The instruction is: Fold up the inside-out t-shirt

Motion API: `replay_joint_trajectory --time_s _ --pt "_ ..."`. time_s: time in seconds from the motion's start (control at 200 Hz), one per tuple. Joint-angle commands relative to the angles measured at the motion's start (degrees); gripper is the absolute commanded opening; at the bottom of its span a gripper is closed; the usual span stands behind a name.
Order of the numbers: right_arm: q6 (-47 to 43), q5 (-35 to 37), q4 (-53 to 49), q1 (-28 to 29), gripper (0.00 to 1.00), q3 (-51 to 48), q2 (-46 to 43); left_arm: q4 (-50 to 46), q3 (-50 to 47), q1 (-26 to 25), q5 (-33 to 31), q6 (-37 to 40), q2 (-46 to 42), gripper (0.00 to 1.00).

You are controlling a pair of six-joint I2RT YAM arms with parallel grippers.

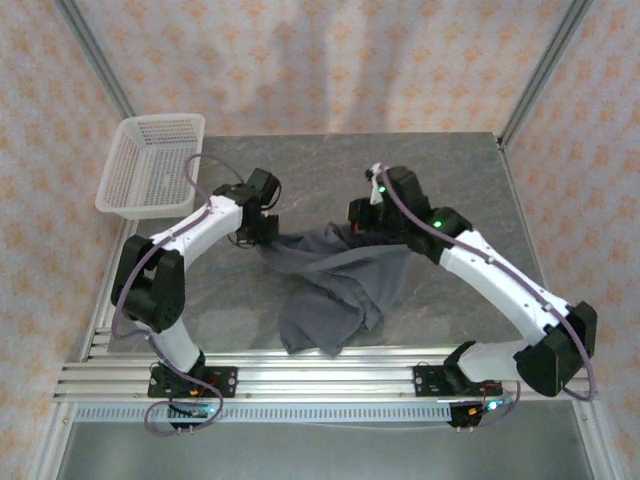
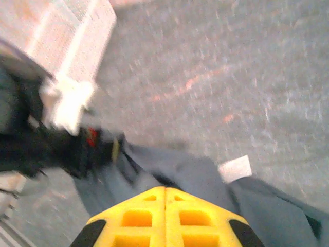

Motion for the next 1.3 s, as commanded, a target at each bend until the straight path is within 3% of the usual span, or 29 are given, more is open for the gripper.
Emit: replay_joint_trajectory --time_s 0.0,0.07,0.14,0.2,0.32,0.385,0.46,0.651,0.726,0.866,0.986,1.106,1.206,1.296 --pt "5.48 -4.62 3.78 -2.36 0.00 5.09 -3.67 5.54 -2.28 0.69 -4.04 -1.43 -1.87 0.00" --pt "7.90 -4.90 4.94 -3.60 0.00 7.95 -4.47 4.97 -2.46 0.97 -5.50 -1.59 -1.19 0.00" --pt "10.32 -5.10 6.09 -4.90 0.00 10.58 -4.68 5.41 -2.23 1.35 -4.98 -1.49 -2.06 0.10" --pt "10.58 -5.35 6.88 -5.24 0.00 11.82 -4.32 6.38 -2.03 1.36 -3.93 -1.34 -3.72 0.09" --pt "5.87 -4.53 0.19 -4.98 0.00 10.50 -1.86 9.19 -0.43 1.42 5.33 -1.76 -6.94 0.00" --pt "1.07 -1.11 -5.24 -2.93 0.00 7.21 -0.64 11.25 -0.03 1.26 11.89 -2.83 -8.48 0.00" --pt "-2.74 2.06 -9.58 0.93 0.11 2.63 1.03 11.69 1.02 0.78 17.01 -3.75 -9.84 0.00" --pt "-1.30 5.73 -9.61 6.37 0.32 -6.23 5.48 8.97 3.95 -0.34 17.93 -4.09 -12.88 0.00" --pt "-1.53 6.08 -8.90 6.53 0.29 -6.74 8.38 8.67 5.09 -0.63 19.10 -4.36 -13.57 0.00" --pt "-2.03 7.64 -6.99 6.85 0.11 -7.30 13.33 7.34 8.16 -1.39 19.04 -4.34 -13.80 0.00" --pt "-2.03 6.81 -4.46 6.96 0.11 -7.62 16.45 7.06 10.02 -1.79 19.77 -4.95 -13.58 0.00" --pt "0.73 5.59 -2.50 7.96 0.14 -5.35 20.71 11.71 14.13 -2.73 25.96 -11.07 -13.36 0.00" --pt "7.58 10.42 2.40 7.96 0.14 -5.71 23.26 16.16 24.58 -5.62 29.41 -17.30 -12.41 0.00" --pt "10.27 10.00 7.42 8.01 0.14 -5.39 25.65 14.83 40.96 -10.02 28.78 -18.84 -8.80 0.00"
